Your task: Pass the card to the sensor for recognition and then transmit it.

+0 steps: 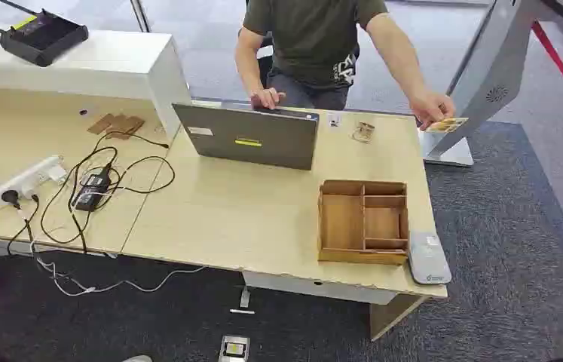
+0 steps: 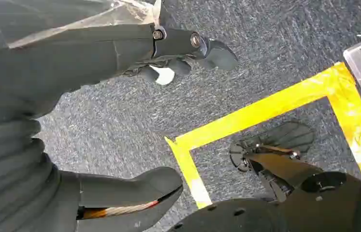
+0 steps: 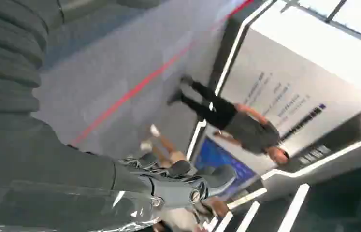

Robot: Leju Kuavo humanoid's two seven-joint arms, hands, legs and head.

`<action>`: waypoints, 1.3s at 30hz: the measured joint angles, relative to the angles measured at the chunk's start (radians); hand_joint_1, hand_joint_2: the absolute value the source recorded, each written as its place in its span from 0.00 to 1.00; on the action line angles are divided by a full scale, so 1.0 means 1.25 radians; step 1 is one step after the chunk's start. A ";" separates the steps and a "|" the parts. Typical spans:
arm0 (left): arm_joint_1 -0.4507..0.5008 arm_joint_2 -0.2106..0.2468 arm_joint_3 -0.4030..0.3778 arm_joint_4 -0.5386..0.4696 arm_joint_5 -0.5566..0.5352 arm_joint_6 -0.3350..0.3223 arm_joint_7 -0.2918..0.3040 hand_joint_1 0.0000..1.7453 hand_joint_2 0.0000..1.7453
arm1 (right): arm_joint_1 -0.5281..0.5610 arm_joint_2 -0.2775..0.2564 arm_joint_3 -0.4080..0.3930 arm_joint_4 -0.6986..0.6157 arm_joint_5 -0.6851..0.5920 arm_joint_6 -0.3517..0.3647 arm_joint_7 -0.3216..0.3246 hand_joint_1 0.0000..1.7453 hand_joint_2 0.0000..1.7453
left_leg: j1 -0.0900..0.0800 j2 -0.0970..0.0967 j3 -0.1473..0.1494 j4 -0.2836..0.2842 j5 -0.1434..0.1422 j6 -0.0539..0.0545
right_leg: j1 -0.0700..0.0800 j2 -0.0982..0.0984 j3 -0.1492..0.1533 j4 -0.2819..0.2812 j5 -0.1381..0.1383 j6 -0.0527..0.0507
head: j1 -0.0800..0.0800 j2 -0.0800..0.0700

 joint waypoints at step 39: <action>-0.060 -0.013 -0.026 -0.009 -0.108 -0.050 0.045 0.00 1.00 | -0.612 -0.091 0.958 0.265 0.459 0.418 0.408 0.00 1.00 | 0.001 -0.003 -0.007 0.000 0.003 0.000 | 0.001 -0.003 -0.006 0.001 0.002 0.001 | 0.000 0.000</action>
